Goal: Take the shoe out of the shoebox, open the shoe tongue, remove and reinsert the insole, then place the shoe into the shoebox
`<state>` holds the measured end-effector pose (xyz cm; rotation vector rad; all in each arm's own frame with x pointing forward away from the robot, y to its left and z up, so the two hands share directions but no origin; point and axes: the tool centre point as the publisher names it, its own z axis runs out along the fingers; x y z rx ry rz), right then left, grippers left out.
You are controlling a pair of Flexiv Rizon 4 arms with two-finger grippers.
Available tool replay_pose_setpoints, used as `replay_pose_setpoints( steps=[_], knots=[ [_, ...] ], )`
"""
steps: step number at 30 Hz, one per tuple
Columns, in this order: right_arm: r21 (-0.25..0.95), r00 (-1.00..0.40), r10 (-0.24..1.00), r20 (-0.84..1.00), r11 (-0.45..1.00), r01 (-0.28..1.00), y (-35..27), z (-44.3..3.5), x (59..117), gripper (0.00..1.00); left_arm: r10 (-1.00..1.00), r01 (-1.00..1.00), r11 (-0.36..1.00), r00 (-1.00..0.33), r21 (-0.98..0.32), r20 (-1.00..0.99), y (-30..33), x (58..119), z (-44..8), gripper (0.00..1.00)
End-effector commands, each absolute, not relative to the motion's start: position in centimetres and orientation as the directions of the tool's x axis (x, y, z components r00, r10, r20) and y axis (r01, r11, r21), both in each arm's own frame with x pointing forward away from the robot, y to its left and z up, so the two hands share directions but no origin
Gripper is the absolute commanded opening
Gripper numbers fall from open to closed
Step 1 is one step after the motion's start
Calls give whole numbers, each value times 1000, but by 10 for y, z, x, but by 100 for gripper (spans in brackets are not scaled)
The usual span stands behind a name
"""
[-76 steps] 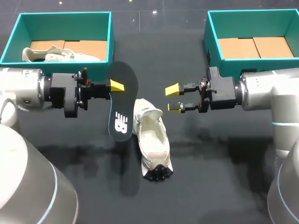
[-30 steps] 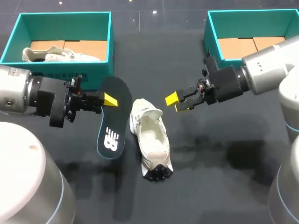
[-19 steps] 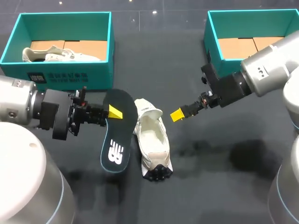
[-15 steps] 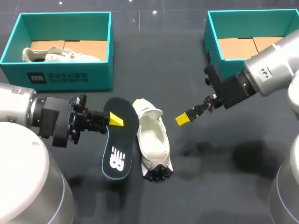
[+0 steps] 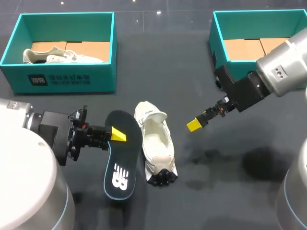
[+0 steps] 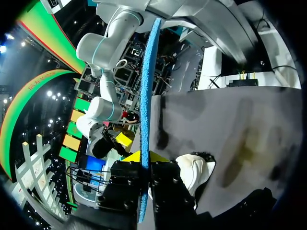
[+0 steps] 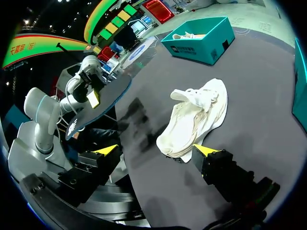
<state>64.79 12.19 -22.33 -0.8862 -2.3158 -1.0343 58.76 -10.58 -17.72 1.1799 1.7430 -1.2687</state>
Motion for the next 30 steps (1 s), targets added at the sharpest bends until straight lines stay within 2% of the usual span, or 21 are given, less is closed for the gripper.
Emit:
replay_pose_setpoints(
  steps=[1,5,11,16,22,30],
  knots=[
    [487,-737,386,554,568,663,126,-231,643,100,257,900,63,-433,-432,-864,-110,589,-182,0],
    [464,-764,427,483,615,637,125,-248,635,100,263,831,33,-543,-555,-798,-111,599,-189,0],
    [470,-790,446,421,638,610,120,-263,626,100,270,768,38,-624,-639,-733,-115,598,-195,0],
    [472,-808,448,383,656,588,120,-272,622,100,254,731,55,-670,-681,-698,-119,589,-201,0],
    [417,-812,461,359,699,581,124,-284,622,100,168,655,53,-750,-754,-639,-120,590,-218,0],
    [417,-812,461,359,699,581,124,-284,622,100,174,662,55,-744,-747,-646,-120,591,-219,0]
  ],
)
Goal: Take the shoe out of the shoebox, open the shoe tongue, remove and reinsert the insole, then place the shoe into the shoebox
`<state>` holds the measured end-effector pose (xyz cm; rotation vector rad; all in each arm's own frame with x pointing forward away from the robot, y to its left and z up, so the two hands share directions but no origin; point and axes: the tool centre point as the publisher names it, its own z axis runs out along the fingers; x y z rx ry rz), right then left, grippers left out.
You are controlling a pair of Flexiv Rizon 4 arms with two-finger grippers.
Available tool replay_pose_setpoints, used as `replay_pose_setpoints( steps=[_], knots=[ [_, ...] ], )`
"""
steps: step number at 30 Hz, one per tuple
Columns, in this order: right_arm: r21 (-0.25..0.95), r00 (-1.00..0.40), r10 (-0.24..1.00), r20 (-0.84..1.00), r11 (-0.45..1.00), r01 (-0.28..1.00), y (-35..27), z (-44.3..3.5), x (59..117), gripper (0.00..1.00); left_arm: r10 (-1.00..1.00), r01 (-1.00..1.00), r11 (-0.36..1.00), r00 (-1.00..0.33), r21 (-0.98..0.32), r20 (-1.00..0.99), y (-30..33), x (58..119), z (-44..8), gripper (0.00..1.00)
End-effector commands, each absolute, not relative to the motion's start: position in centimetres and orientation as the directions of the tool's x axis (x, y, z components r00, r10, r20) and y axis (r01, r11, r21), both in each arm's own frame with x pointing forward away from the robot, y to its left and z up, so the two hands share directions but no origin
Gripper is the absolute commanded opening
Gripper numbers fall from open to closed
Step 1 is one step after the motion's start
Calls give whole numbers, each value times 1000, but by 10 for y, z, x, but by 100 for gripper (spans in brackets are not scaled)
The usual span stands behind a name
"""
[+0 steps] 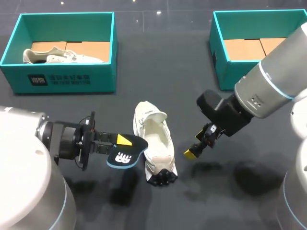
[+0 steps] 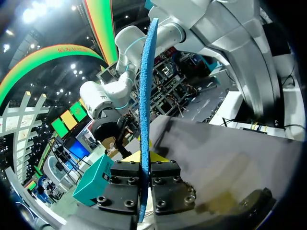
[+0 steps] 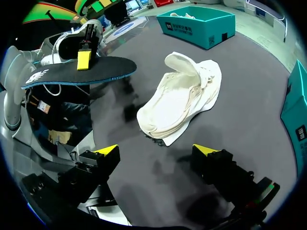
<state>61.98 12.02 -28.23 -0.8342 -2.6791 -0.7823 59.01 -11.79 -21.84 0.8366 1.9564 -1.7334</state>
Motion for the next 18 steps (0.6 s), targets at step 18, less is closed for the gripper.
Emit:
replay_pose_setpoints(
  steps=[18],
  knots=[
    [500,-972,225,72,835,230,122,-307,635,100,156,531,-65,-831,-845,-534,-147,600,-224,0]
  ],
)
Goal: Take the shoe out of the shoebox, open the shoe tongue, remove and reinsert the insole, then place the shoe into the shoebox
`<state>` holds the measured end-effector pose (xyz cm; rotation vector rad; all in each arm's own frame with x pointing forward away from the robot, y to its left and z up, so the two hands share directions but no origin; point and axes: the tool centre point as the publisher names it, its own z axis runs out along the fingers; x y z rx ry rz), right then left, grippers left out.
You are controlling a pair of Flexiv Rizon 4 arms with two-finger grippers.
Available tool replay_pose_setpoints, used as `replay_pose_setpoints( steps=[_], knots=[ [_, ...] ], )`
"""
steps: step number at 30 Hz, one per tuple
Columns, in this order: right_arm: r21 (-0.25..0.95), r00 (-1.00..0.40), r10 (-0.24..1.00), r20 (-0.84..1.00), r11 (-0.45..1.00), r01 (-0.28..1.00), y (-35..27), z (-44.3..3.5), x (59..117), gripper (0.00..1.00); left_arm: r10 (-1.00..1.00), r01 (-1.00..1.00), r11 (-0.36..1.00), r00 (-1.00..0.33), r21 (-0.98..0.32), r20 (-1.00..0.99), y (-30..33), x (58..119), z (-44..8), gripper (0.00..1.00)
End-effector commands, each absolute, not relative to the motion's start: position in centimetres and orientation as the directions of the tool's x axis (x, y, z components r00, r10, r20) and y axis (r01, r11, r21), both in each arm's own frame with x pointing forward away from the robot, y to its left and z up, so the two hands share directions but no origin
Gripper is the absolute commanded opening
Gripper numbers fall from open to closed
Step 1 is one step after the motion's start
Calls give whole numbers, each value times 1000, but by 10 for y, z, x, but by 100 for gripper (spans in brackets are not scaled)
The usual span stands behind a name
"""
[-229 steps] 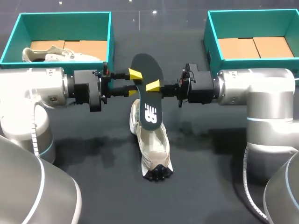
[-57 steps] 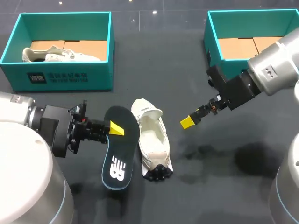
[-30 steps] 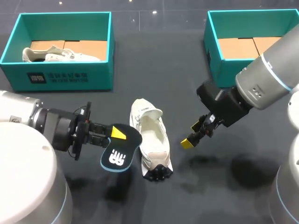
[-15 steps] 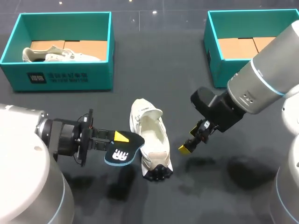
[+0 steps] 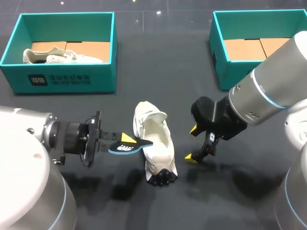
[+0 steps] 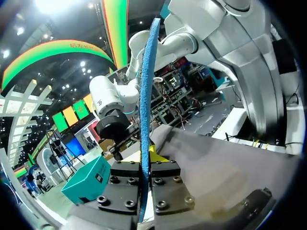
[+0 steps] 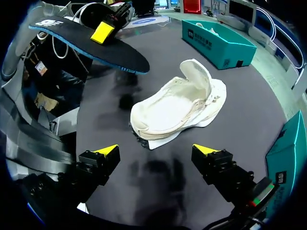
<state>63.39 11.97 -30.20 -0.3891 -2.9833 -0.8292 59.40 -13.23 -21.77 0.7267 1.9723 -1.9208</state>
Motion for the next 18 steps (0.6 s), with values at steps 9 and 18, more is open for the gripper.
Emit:
replay_pose_setpoints(
  steps=[9,18],
  knots=[
    [487,-977,197,83,847,212,122,-313,639,100,158,557,-77,-812,-827,-562,-156,599,-221,0],
    [473,-993,120,7,874,109,121,-317,653,100,171,536,-114,-819,-836,-548,-165,596,-224,0]
  ],
)
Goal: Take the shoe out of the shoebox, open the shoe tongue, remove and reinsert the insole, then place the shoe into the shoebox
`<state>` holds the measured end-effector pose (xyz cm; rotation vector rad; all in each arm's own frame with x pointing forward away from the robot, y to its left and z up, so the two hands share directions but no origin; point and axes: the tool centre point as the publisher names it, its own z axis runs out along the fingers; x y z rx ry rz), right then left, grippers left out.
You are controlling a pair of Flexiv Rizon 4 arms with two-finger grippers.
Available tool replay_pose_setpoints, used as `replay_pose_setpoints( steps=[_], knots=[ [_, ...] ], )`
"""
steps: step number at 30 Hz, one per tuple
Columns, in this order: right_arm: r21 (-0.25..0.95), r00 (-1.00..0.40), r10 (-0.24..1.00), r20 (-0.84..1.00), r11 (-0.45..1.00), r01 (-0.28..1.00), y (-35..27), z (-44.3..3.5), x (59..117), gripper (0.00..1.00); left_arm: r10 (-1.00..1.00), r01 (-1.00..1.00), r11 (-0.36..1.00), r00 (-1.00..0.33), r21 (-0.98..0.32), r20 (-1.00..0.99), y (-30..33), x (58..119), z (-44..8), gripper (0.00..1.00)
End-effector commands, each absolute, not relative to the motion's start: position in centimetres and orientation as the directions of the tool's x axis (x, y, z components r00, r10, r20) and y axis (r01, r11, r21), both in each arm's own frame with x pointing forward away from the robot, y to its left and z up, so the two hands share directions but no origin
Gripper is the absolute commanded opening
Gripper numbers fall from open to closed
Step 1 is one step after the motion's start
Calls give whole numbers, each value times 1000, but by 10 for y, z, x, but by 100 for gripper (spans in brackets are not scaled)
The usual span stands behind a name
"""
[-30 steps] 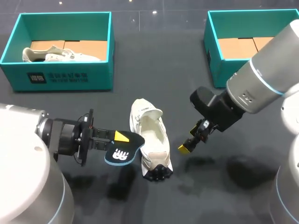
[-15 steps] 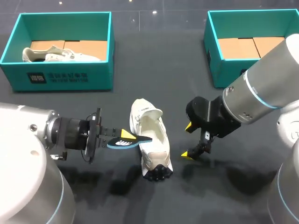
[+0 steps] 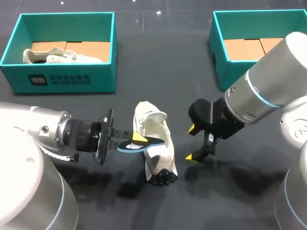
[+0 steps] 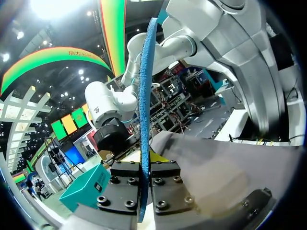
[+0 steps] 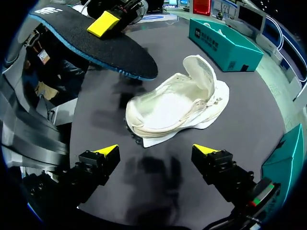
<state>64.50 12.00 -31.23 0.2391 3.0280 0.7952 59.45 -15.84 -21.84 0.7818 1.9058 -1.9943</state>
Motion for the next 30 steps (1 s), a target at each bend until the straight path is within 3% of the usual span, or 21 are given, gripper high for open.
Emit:
replay_pose_setpoints(
  steps=[1,14,30],
  knots=[
    [469,-994,106,7,878,97,120,-319,658,100,170,533,-118,-820,-838,-546,-166,596,-224,0],
    [456,-997,-64,30,889,-44,123,-341,685,100,146,499,-138,-844,-856,-516,-174,591,-232,0],
    [453,-997,-66,44,891,-39,142,-354,674,100,96,502,-134,-852,-855,-515,-174,597,-241,0]
  ],
)
